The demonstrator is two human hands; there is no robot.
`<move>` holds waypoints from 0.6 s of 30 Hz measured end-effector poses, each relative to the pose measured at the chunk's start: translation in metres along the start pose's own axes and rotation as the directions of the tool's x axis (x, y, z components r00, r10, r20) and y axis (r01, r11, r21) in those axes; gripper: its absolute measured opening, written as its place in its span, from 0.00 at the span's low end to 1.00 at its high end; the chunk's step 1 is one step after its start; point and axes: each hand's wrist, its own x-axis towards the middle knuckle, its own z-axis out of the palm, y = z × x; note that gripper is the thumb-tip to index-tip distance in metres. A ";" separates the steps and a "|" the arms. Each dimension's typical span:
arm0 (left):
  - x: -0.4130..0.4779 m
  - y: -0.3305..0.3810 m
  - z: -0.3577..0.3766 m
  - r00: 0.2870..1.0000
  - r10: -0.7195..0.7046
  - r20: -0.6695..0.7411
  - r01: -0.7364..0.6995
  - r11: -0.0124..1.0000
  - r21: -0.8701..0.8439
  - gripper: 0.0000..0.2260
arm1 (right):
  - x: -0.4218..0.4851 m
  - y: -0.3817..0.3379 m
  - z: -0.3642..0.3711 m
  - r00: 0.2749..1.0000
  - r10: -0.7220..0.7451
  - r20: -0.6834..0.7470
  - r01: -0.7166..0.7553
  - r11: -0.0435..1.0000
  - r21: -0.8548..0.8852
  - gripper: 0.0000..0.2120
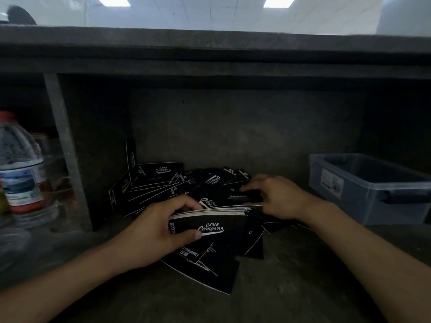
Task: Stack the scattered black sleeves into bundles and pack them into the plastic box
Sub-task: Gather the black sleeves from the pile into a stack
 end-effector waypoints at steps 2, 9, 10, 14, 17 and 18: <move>0.000 0.000 0.000 1.000 -0.006 -0.004 0.006 1.000 0.011 0.13 | 0.001 -0.002 -0.003 0.999 -0.040 -0.036 0.042 0.996 0.075 0.18; 0.000 -0.001 0.000 1.000 -0.012 -0.020 0.013 0.999 0.041 0.14 | -0.004 -0.015 -0.024 0.853 0.125 -0.506 0.168 0.853 0.494 0.25; 0.000 -0.001 0.000 1.000 -0.018 -0.022 0.018 0.999 0.032 0.15 | -0.005 -0.020 -0.027 0.842 0.153 -0.517 0.214 0.785 0.581 0.31; 0.000 -0.002 0.001 0.998 -0.031 -0.049 0.033 0.999 0.029 0.24 | -0.008 -0.037 -0.034 0.863 0.168 -0.477 0.330 0.526 0.784 0.38; 0.000 -0.004 0.001 0.998 -0.035 -0.059 0.038 0.998 0.043 0.30 | -0.006 -0.043 -0.037 0.894 0.241 -0.377 0.256 0.415 0.873 0.30; 0.000 -0.005 0.001 0.997 -0.038 -0.064 0.042 0.998 0.048 0.32 | -0.006 -0.043 -0.037 0.908 0.271 -0.320 0.209 0.371 0.905 0.26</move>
